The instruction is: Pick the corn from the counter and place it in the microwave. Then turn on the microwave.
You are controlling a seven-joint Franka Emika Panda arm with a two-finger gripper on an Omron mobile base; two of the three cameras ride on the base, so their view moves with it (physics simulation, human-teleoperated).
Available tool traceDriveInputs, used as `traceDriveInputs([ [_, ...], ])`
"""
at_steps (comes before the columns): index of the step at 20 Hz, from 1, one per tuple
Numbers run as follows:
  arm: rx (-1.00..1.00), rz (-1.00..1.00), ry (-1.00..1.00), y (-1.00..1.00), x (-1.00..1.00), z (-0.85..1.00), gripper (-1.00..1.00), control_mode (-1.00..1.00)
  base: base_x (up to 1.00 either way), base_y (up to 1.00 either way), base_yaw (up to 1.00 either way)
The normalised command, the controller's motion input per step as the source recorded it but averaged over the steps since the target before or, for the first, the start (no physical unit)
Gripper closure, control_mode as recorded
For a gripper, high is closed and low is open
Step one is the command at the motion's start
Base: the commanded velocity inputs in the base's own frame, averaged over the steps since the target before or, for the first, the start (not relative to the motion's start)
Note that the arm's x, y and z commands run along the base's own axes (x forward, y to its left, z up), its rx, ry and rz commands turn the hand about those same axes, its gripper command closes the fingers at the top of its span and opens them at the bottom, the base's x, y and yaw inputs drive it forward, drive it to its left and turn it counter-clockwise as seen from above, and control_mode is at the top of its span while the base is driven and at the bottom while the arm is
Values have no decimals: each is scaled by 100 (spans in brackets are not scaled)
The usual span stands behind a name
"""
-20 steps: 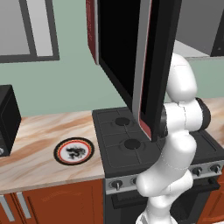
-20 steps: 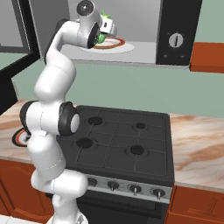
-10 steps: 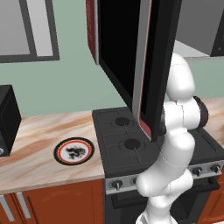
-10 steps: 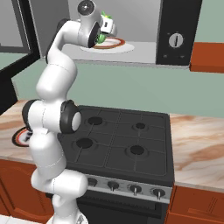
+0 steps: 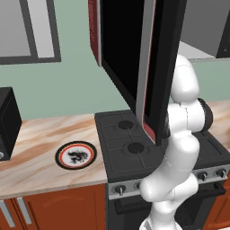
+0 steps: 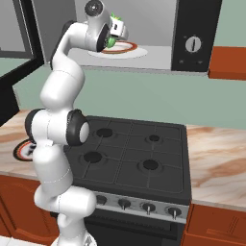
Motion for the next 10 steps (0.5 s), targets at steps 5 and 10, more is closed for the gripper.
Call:
traceDriveInputs([
  [5,0,0,3,3,0,0,100,-100,0,0,0],
  [10,0,0,3,3,0,-1,100,-100,0,0,0],
])
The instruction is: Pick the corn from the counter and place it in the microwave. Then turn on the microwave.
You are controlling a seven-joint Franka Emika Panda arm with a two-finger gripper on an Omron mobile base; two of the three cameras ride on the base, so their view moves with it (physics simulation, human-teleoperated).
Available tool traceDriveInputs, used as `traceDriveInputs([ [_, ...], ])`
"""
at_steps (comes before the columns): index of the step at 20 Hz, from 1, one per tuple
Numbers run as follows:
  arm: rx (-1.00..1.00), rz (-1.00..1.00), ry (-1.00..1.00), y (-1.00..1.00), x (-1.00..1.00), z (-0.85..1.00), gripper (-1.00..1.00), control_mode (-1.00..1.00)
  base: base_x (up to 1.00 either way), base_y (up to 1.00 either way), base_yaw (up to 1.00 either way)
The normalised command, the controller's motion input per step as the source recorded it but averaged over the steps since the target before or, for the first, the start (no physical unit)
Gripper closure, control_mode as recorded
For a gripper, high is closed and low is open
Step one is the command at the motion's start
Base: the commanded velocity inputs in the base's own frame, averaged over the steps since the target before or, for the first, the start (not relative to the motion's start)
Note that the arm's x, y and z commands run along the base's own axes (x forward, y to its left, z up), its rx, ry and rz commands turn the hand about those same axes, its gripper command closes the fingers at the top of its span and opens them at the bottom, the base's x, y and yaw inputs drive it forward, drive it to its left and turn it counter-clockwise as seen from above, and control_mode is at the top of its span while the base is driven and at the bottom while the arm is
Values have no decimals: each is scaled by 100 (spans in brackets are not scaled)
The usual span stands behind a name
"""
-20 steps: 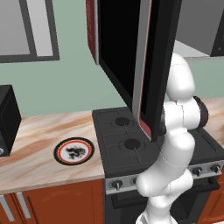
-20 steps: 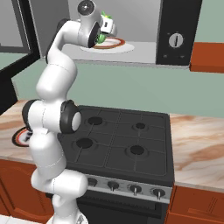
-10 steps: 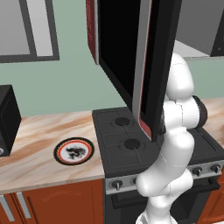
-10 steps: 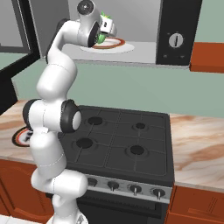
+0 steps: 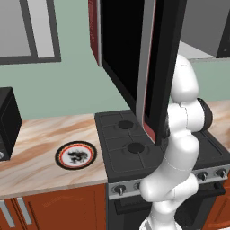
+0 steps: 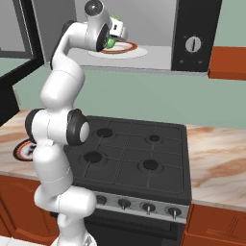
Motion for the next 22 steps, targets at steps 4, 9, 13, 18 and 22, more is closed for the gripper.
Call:
traceDriveInputs([
  [4,0,0,3,2,0,0,100,-100,0,0,0],
  [9,0,0,3,1,0,-1,100,-100,0,0,0],
  [13,0,0,1,0,2,-1,100,-100,0,0,0],
  [18,0,0,2,0,4,0,-100,-100,0,0,0],
  [22,0,0,2,0,2,-1,-100,-100,0,0,0],
])
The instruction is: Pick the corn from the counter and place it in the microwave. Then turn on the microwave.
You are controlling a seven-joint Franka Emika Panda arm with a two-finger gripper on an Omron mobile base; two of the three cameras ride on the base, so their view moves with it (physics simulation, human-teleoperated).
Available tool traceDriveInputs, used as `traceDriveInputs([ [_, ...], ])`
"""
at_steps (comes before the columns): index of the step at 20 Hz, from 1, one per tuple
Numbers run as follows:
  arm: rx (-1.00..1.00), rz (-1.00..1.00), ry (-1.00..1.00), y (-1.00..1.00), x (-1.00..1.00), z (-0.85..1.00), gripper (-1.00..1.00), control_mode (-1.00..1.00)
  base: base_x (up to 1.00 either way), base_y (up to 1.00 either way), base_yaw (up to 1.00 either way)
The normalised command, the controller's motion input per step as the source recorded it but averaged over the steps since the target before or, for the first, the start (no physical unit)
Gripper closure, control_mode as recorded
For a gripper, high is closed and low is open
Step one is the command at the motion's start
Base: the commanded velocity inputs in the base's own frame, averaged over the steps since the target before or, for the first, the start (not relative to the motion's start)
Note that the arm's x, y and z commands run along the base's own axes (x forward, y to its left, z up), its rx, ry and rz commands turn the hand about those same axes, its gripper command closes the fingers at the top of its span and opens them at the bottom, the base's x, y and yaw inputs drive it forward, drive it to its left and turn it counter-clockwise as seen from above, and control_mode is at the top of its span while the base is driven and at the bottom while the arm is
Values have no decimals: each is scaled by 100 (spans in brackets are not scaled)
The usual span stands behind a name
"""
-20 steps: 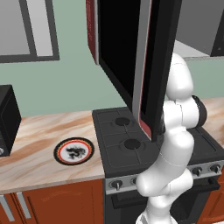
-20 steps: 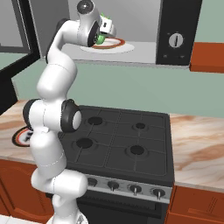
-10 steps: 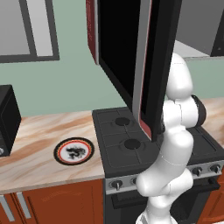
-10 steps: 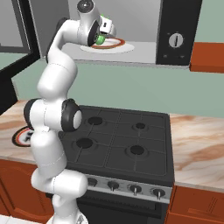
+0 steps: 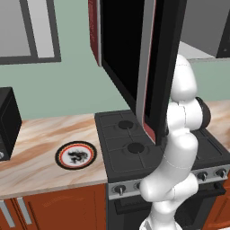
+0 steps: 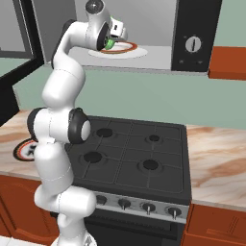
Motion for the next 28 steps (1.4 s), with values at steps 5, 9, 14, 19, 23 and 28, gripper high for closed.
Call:
traceDriveInputs([
  [5,0,0,1,0,0,0,-100,-100,0,0,0],
  [9,0,0,0,0,0,0,-100,-100,0,0,0],
  [14,0,0,0,0,0,0,-100,-100,0,0,0],
  [19,0,0,0,0,-3,0,-100,-100,0,0,0],
  [23,-1,0,-6,0,-33,-3,-100,-100,0,0,0],
  [28,-5,0,-20,0,-39,-10,-100,-100,0,0,0],
])
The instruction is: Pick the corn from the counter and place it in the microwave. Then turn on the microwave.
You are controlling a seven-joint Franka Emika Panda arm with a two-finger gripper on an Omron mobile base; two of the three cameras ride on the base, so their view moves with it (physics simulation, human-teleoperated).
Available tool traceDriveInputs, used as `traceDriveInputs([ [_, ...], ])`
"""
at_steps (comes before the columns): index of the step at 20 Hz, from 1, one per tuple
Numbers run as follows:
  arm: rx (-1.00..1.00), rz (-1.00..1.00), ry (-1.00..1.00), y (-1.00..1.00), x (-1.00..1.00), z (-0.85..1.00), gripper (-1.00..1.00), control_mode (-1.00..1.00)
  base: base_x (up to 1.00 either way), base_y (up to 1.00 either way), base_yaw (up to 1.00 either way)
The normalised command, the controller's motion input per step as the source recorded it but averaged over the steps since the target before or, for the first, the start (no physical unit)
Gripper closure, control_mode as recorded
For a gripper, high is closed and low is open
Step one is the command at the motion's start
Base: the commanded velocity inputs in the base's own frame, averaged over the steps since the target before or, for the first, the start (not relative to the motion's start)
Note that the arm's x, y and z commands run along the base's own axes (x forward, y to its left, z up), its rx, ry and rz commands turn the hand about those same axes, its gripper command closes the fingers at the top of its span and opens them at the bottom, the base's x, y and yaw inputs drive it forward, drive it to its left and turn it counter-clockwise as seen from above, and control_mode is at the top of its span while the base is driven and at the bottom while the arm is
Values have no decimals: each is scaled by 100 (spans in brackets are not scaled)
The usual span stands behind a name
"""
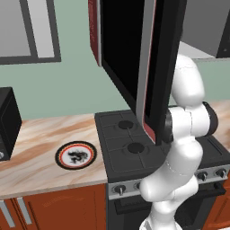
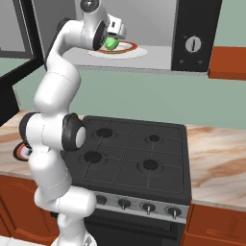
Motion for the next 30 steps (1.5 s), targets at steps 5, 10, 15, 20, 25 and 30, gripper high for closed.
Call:
traceDriveInputs([
  [5,-4,0,-14,0,-29,-8,-100,-100,0,0,0],
  [10,-4,0,-13,0,-27,-1,-100,-100,0,0,0],
  [15,-2,0,-7,0,-30,4,-100,-100,0,0,0],
  [20,-1,0,-3,-1,-40,12,-100,-100,0,0,0],
  [25,-2,0,0,-1,-45,14,-100,-100,0,0,0],
  [30,-1,0,0,-5,-47,9,-100,-100,0,0,0],
])
